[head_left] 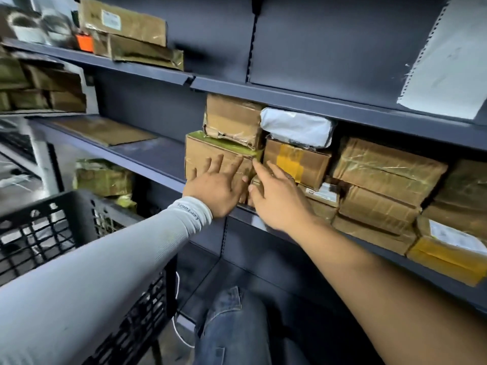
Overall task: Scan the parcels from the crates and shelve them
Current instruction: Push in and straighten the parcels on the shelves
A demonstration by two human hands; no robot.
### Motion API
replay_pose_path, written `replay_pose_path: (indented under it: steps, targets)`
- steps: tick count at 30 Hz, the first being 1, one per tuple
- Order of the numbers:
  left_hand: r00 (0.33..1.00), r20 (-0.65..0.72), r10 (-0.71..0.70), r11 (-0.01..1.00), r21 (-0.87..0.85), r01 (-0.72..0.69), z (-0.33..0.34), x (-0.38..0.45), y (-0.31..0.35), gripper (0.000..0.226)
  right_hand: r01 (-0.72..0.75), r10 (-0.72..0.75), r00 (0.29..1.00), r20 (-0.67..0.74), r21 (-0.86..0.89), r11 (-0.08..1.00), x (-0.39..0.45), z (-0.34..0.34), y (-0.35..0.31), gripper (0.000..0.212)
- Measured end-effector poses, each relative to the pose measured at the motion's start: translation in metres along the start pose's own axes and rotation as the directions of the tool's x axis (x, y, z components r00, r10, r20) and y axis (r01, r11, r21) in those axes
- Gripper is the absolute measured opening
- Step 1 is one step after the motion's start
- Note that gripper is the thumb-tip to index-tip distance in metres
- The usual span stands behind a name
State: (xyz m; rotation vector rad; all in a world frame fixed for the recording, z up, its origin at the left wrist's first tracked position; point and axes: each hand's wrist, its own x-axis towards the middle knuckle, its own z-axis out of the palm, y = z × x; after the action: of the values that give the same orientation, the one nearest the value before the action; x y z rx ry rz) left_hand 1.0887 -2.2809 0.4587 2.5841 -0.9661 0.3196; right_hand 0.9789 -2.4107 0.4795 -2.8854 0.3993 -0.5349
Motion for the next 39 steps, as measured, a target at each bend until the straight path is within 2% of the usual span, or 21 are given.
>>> replay_pose_path:
  steps: [4, 11, 17, 22, 27, 31, 34, 39]
  targets:
    - [0.996, -0.080, -0.043, 0.999, -0.034, 0.040, -0.002, 0.030, -0.032, 0.064, -0.040, 0.039, 0.998, -0.049, -0.028, 0.999, 0.043, 0.015, -0.012, 0.068]
    - [0.988, -0.153, 0.031, 0.998, 0.054, -0.023, 0.019, 0.067, -0.068, 0.064, -0.085, 0.070, 0.981, -0.180, -0.076, 0.993, 0.081, 0.046, -0.023, 0.071]
    - [0.965, -0.256, 0.049, 0.999, 0.032, -0.043, 0.024, 0.104, -0.088, 0.061, -0.126, 0.113, 0.954, -0.276, -0.028, 0.992, 0.105, 0.064, -0.037, 0.073]
    - [0.971, -0.235, 0.048, 0.999, 0.021, -0.045, 0.029, 0.124, -0.089, 0.063, -0.178, 0.164, 0.929, -0.332, -0.012, 0.984, 0.114, 0.075, -0.043, 0.073]
    - [0.971, -0.234, 0.053, 0.998, 0.032, -0.046, 0.028, 0.137, -0.091, 0.067, -0.269, 0.278, 0.901, -0.332, 0.074, 0.960, 0.122, 0.079, -0.042, 0.071]
    - [0.962, -0.256, 0.098, 0.995, 0.029, -0.094, 0.030, 0.140, -0.095, 0.069, -0.276, 0.286, 0.918, -0.276, 0.076, 0.958, 0.127, 0.079, -0.042, 0.076]
    - [0.963, -0.255, 0.092, 0.995, -0.005, -0.096, 0.029, 0.140, -0.098, 0.075, -0.299, 0.323, 0.904, -0.280, 0.125, 0.946, 0.128, 0.077, -0.049, 0.078]
    - [0.968, -0.236, 0.081, 0.994, -0.054, -0.096, 0.022, 0.129, -0.105, 0.077, -0.320, 0.336, 0.897, -0.289, 0.100, 0.942, 0.121, 0.078, -0.064, 0.080]
